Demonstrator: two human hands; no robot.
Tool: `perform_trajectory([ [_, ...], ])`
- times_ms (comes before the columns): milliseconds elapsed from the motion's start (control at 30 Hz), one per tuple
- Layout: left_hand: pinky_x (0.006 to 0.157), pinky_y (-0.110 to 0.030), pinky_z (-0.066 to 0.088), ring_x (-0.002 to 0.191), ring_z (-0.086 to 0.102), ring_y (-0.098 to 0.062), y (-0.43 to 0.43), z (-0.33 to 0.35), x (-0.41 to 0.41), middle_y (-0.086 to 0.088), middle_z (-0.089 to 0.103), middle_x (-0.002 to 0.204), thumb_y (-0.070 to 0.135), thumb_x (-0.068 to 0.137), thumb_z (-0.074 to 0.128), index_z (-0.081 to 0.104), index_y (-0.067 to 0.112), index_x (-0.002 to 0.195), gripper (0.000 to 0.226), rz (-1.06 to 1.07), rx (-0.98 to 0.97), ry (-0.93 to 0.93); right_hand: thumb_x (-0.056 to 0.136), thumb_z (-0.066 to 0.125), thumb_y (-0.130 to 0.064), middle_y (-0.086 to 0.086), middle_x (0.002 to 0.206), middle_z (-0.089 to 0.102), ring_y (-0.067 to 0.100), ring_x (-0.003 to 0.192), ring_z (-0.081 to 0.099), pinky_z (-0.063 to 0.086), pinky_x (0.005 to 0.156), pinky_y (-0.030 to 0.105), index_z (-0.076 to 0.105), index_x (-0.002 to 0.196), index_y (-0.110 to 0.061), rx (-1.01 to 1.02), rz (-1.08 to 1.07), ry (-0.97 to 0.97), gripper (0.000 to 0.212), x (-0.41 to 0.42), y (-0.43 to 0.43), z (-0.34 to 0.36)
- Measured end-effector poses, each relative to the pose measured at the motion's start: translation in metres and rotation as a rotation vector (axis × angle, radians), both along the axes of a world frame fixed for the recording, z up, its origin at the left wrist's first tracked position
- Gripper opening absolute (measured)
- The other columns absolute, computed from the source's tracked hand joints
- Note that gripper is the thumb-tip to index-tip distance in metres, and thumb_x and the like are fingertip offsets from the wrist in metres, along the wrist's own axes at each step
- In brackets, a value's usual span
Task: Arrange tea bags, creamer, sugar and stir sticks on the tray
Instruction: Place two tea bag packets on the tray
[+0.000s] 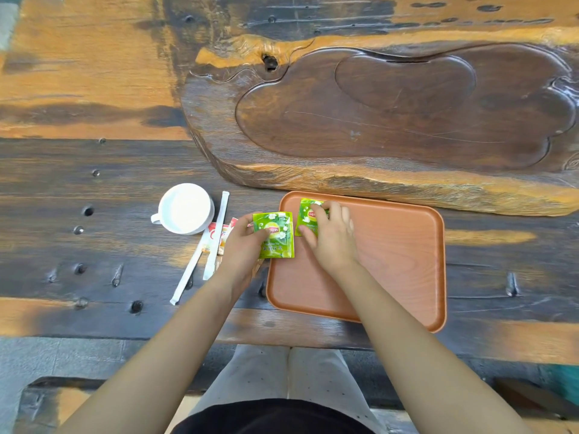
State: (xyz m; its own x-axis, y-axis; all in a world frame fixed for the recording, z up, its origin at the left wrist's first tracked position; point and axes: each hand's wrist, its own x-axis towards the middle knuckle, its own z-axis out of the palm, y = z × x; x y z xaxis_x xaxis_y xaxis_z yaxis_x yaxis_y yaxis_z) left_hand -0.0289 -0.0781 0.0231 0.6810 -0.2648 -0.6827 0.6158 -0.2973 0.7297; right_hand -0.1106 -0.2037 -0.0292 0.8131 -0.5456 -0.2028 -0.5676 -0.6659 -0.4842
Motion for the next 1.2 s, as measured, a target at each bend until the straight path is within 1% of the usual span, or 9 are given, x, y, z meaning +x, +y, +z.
perform_trajectory([
  [100,0.048,-0.017,0.052,0.062,0.065,-0.005,-0.004,-0.002,-0.002,0.0,0.065,0.084,-0.002,0.087,0.051,0.054,0.01,0.111,0.027,-0.038,-0.01,-0.016,0.092,0.05,-0.028,0.008,0.114,0.059,0.023,0.106,0.052,0.04,0.092,0.033,0.054,0.122,-0.013,0.283,-0.132,-0.174,0.034,-0.008,0.002,0.013],
  [233,0.059,-0.017,0.055,0.065,0.066,-0.002,-0.016,-0.01,-0.009,-0.002,0.067,0.087,-0.002,0.084,0.056,0.055,0.005,0.118,0.034,-0.102,-0.076,-0.014,0.087,0.06,-0.012,0.002,0.071,0.062,0.007,0.061,0.058,0.049,0.069,0.033,0.06,0.09,-0.019,0.748,-0.391,-0.284,0.007,-0.021,0.011,0.024],
  [267,0.062,-0.013,0.053,0.064,0.065,0.003,-0.02,-0.012,-0.012,-0.001,0.067,0.086,-0.001,0.084,0.057,0.055,0.005,0.118,0.035,-0.141,-0.062,-0.061,0.086,0.061,-0.007,0.0,0.066,0.06,0.0,0.053,0.055,0.049,0.063,0.031,0.058,0.082,-0.022,0.769,-0.461,-0.293,0.015,-0.025,0.008,0.021],
  [333,0.072,-0.009,0.049,0.074,0.063,0.004,-0.029,-0.015,-0.016,0.0,0.068,0.093,0.002,0.083,0.058,0.055,0.009,0.119,0.037,-0.284,0.061,-0.281,0.085,0.06,-0.005,-0.002,0.063,0.058,-0.002,0.047,0.053,0.048,0.059,0.028,0.055,0.073,-0.025,0.747,-0.635,-0.296,0.024,-0.034,-0.003,0.015],
  [467,0.104,-0.027,0.029,0.122,0.049,-0.028,-0.042,-0.036,-0.017,-0.012,0.058,0.129,0.003,0.08,0.057,0.055,0.008,0.124,0.044,-0.75,0.295,-0.8,0.083,0.06,-0.007,0.004,0.068,0.06,0.019,0.059,0.055,0.053,0.074,0.05,0.052,0.068,-0.026,0.67,-0.842,-0.268,0.026,-0.04,-0.026,0.006],
  [633,0.109,-0.038,0.029,0.131,0.037,-0.033,-0.047,-0.053,-0.018,-0.015,0.049,0.138,0.003,0.081,0.055,0.054,0.006,0.124,0.043,-0.925,0.383,-0.875,0.086,0.057,-0.013,0.01,0.078,0.065,0.027,0.075,0.06,0.046,0.073,0.033,0.059,0.088,-0.012,0.446,-0.669,-0.112,0.003,-0.029,-0.034,0.008],
  [800,0.11,-0.041,0.03,0.133,0.033,-0.032,-0.049,-0.054,-0.019,-0.016,0.045,0.14,0.004,0.084,0.053,0.053,0.004,0.124,0.041,-0.945,0.421,-0.894,0.088,0.054,-0.022,0.02,0.115,0.057,0.037,0.11,0.052,0.042,0.089,0.041,0.051,0.11,-0.002,0.078,-0.466,0.206,0.03,-0.031,-0.038,0.009],
  [1000,0.108,-0.044,0.033,0.133,0.033,-0.033,-0.047,-0.056,-0.019,-0.017,0.045,0.14,0.006,0.085,0.053,0.052,0.003,0.124,0.04,-0.942,0.422,-0.917,0.087,0.056,-0.021,0.009,0.132,0.048,0.03,0.122,0.041,0.037,0.1,0.042,0.049,0.127,-0.015,0.001,-0.016,0.037,0.042,-0.035,-0.025,0.001],
  [1200,0.11,-0.042,0.031,0.135,0.031,-0.032,-0.047,-0.056,-0.019,-0.016,0.044,0.14,0.006,0.085,0.052,0.052,0.003,0.125,0.04,-0.95,0.42,-0.923,0.084,0.06,-0.021,0.009,0.135,0.048,0.029,0.126,0.04,0.034,0.106,0.041,0.052,0.128,-0.017,0.021,0.022,0.025,0.045,-0.04,-0.028,-0.003],
])
